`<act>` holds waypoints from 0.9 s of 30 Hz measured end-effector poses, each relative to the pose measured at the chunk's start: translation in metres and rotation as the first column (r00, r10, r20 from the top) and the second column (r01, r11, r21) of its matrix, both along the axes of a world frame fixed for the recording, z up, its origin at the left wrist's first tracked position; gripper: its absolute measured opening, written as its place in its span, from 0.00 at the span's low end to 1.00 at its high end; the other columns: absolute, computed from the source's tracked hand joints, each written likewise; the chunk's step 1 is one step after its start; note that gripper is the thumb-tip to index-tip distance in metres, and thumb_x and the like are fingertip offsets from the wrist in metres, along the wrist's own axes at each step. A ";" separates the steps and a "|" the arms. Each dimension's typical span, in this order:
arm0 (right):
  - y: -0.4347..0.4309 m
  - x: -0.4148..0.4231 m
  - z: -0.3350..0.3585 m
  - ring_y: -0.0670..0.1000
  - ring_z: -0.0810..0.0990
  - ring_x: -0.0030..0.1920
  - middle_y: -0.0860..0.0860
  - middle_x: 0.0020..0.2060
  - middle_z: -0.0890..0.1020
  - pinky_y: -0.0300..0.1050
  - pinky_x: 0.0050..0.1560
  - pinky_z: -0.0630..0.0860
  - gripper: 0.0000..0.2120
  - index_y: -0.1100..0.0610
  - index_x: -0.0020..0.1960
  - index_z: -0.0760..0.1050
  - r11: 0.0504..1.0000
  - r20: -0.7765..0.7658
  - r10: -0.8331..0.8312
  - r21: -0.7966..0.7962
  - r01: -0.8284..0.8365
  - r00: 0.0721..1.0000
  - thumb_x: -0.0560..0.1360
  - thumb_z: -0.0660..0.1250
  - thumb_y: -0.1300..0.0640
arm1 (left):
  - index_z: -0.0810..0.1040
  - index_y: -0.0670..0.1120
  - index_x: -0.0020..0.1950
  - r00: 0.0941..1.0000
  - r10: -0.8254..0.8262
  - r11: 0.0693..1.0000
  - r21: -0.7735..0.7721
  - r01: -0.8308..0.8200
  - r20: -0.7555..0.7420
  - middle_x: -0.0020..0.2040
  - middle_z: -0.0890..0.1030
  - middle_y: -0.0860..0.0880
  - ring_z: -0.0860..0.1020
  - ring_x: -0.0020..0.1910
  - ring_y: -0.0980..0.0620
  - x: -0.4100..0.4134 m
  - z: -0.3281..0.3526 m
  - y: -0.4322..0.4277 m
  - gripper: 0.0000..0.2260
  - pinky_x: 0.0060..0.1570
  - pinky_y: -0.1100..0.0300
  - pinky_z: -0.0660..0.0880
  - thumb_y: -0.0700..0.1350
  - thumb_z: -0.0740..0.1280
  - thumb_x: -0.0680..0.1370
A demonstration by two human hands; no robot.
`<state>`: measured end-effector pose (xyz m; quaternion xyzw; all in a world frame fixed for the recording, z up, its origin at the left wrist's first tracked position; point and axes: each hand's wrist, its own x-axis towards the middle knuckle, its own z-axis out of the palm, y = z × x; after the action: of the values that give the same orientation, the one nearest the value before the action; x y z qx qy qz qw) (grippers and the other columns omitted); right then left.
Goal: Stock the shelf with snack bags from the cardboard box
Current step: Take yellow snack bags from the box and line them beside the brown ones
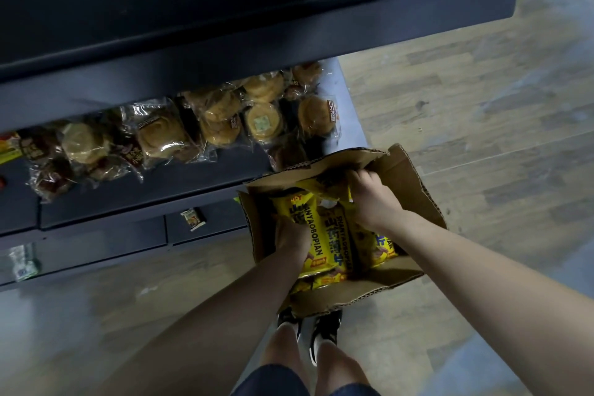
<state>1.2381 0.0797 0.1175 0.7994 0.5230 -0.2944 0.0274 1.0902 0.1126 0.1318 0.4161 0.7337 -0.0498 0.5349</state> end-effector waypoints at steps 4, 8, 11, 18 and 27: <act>0.018 -0.004 -0.018 0.58 0.60 0.72 0.55 0.72 0.60 0.55 0.66 0.64 0.32 0.50 0.76 0.55 0.982 0.078 0.140 -0.140 -0.128 0.987 0.75 0.64 0.59 | 0.44 0.43 0.78 0.993 0.065 0.994 -0.092 -0.056 0.096 0.74 0.59 0.41 0.65 0.70 0.41 0.004 -0.002 0.001 0.36 0.61 0.52 0.68 0.48 0.65 0.79; 0.027 -0.006 -0.021 0.58 0.64 0.70 0.52 0.70 0.66 0.54 0.65 0.64 0.26 0.47 0.72 0.64 0.987 0.173 0.150 -0.082 -0.138 0.973 0.76 0.64 0.49 | 0.47 0.43 0.78 0.987 0.144 0.968 -0.219 -0.125 0.072 0.74 0.59 0.40 0.65 0.70 0.39 0.006 -0.014 0.014 0.36 0.60 0.49 0.70 0.49 0.66 0.78; 0.026 -0.002 -0.018 0.62 0.72 0.64 0.55 0.63 0.76 0.51 0.61 0.68 0.20 0.52 0.68 0.70 0.928 0.338 0.358 -0.025 -0.372 0.870 0.76 0.62 0.53 | 0.53 0.39 0.75 0.987 0.145 0.939 -0.324 -0.114 0.072 0.72 0.64 0.39 0.66 0.69 0.41 0.008 -0.016 0.022 0.29 0.63 0.50 0.69 0.49 0.62 0.80; 0.012 -0.017 0.011 0.58 0.81 0.41 0.58 0.42 0.82 0.47 0.43 0.70 0.28 0.59 0.50 0.78 0.914 0.462 0.387 -0.074 -0.400 0.798 0.64 0.74 0.37 | 0.49 0.39 0.76 0.975 0.203 0.941 -0.294 -0.169 0.089 0.72 0.62 0.40 0.66 0.70 0.43 0.002 -0.015 0.026 0.28 0.66 0.53 0.64 0.45 0.59 0.81; 0.024 -0.025 0.022 0.52 0.78 0.52 0.52 0.48 0.81 0.48 0.54 0.73 0.10 0.57 0.49 0.77 0.889 -0.444 -0.458 -0.231 0.396 0.770 0.77 0.62 0.52 | 0.72 0.38 0.67 0.873 0.396 0.861 -0.446 -0.244 0.285 0.54 0.79 0.41 0.78 0.52 0.44 -0.017 0.001 0.034 0.21 0.60 0.51 0.72 0.40 0.68 0.75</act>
<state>1.2130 0.1038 0.1394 0.7936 0.2979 -0.5160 -0.1232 1.0735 0.1464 0.1333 0.1709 0.6546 -0.0273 0.7359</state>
